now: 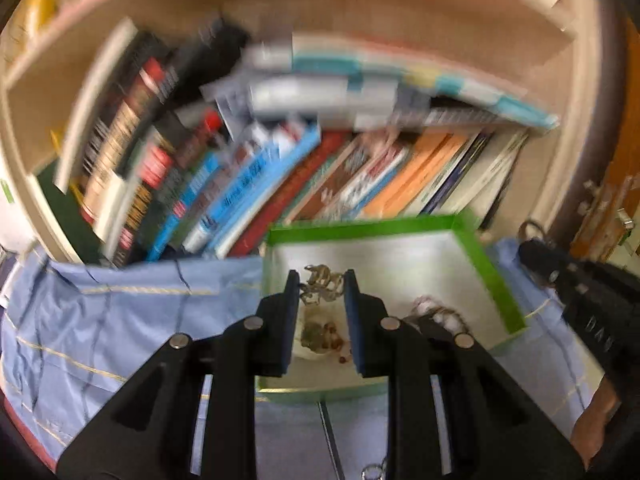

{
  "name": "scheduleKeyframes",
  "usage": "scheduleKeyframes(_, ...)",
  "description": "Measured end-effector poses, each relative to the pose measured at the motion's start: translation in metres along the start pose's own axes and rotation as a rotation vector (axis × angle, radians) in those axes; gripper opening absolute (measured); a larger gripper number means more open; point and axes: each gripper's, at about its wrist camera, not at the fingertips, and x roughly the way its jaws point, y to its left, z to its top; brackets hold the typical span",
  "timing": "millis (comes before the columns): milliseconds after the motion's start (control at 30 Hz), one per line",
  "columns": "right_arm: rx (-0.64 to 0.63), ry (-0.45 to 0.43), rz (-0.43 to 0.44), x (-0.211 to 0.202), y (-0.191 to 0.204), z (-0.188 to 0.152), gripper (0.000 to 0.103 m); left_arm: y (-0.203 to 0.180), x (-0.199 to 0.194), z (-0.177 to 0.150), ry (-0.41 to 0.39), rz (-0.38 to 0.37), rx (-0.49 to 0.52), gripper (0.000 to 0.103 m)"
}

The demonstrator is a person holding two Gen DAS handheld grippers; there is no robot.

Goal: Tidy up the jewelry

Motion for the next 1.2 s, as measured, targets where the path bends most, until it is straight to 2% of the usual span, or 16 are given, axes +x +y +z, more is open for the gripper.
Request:
scheduleKeyframes(133,-0.010,0.130,-0.049,0.053,-0.002,-0.015,0.006,0.000,0.060,-0.010,0.144,-0.006,0.002,0.023)
scheduleKeyframes(200,-0.008,0.128,-0.048,0.054,-0.003,-0.016,0.007,0.003,0.080,-0.014,0.195,-0.006,0.002,0.023)
scheduleKeyframes(233,-0.004,0.108,-0.035,0.048,-0.003,-0.016,0.010,0.004,0.082,-0.016,0.200,-0.002,-0.001,0.028)
scheduleKeyframes(267,0.000,0.082,-0.021,0.040,-0.003,-0.015,0.021,0.007,0.081,-0.016,0.196,0.001,-0.004,0.046)
scheduleKeyframes(300,0.002,0.042,-0.012,0.026,-0.003,-0.014,0.044,0.010,0.077,-0.016,0.179,0.002,-0.010,0.056)
scheduleKeyframes(333,0.000,0.010,-0.010,0.015,-0.002,-0.016,0.054,0.013,0.072,-0.016,0.161,0.005,-0.017,0.067)
scheduleKeyframes(367,-0.009,-0.030,-0.011,0.001,-0.001,-0.019,0.059,0.017,0.063,-0.016,0.132,0.014,-0.024,0.067)
scheduleKeyframes(467,-0.052,-0.078,-0.004,-0.040,0.001,-0.044,0.059,0.029,0.027,-0.030,0.080,0.019,-0.023,0.068)
scheduleKeyframes(533,-0.064,-0.059,0.025,-0.053,-0.002,-0.070,0.059,0.035,0.001,-0.057,0.060,0.016,-0.015,0.071)
scheduleKeyframes(633,-0.094,0.030,0.013,-0.047,0.000,-0.110,0.059,0.033,-0.017,-0.098,0.098,0.001,0.008,0.071)
scheduleKeyframes(767,-0.074,0.111,-0.055,-0.033,0.003,-0.139,0.059,0.012,-0.019,-0.150,0.206,-0.104,0.037,0.070)
scheduleKeyframes(900,-0.030,0.139,-0.020,-0.033,-0.002,-0.152,0.059,-0.016,-0.023,-0.168,0.203,-0.161,0.119,0.069)
scheduleKeyframes(1000,-0.027,0.146,-0.012,-0.033,0.000,-0.155,0.059,-0.025,-0.016,-0.175,0.220,-0.138,0.150,0.068)
scheduleKeyframes(1200,-0.063,0.162,0.008,-0.029,0.009,-0.164,0.059,-0.010,0.005,-0.176,0.244,-0.071,0.084,0.067)
